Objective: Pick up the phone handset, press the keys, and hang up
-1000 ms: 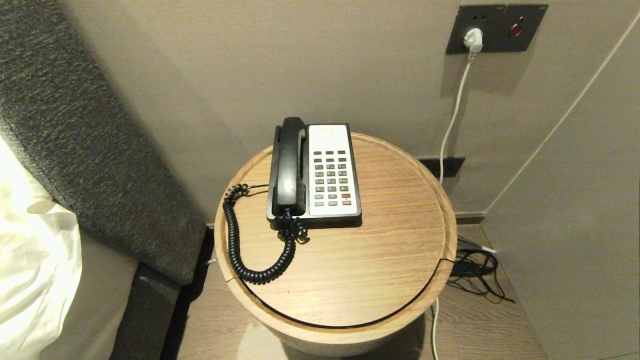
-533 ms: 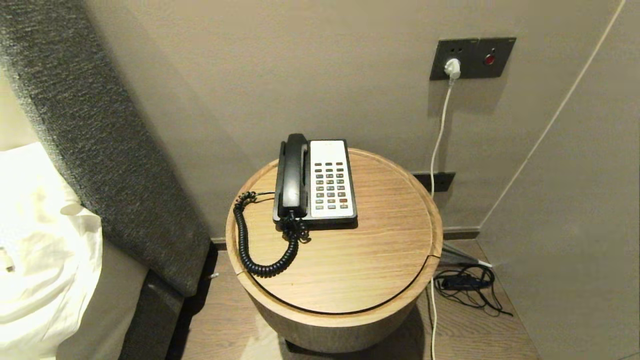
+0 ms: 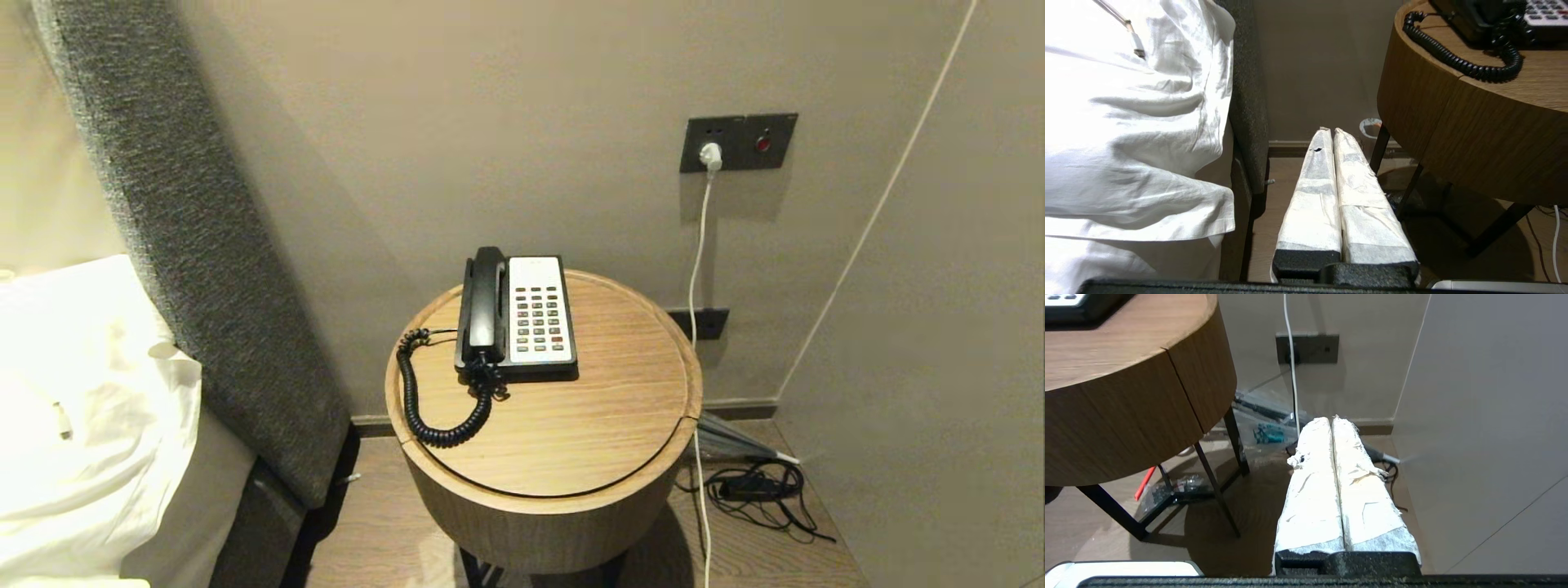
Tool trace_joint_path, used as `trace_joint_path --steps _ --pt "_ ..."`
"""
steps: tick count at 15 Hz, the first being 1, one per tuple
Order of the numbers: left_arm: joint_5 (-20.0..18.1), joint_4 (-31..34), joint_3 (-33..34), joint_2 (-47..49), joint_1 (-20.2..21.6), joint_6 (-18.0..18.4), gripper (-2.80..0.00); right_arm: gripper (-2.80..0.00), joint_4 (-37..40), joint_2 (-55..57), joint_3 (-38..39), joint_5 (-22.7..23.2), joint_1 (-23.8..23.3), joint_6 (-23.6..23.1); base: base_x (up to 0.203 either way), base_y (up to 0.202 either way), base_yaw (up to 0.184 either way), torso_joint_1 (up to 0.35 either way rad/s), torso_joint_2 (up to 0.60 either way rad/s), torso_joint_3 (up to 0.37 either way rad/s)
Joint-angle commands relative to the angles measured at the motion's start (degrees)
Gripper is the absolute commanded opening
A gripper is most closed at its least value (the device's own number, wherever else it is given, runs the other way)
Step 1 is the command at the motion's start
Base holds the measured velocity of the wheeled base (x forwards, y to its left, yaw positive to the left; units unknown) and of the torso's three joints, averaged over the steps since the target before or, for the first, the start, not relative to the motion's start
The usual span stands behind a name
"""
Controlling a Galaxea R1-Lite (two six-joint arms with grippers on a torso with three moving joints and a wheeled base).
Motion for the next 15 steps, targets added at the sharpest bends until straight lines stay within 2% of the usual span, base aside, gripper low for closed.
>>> trace_joint_path --steps 1,6,15 --pt "0.0 0.0 0.1 0.0 -0.1 0.0 -2.80 -2.80 0.2 0.1 0.0 0.0 0.0 0.2 0.000 0.000 0.000 0.004 0.01 0.193" --pt "-0.1 0.0 0.0 0.0 0.0 0.1 -2.80 -2.80 0.0 0.1 0.0 0.3 0.0 -0.3 0.000 0.000 0.000 0.001 0.00 0.175" --pt "-0.1 0.0 0.1 0.0 0.0 0.3 -2.80 -2.80 0.0 0.1 0.0 0.0 0.0 0.3 0.000 0.000 0.000 0.001 0.00 0.009"
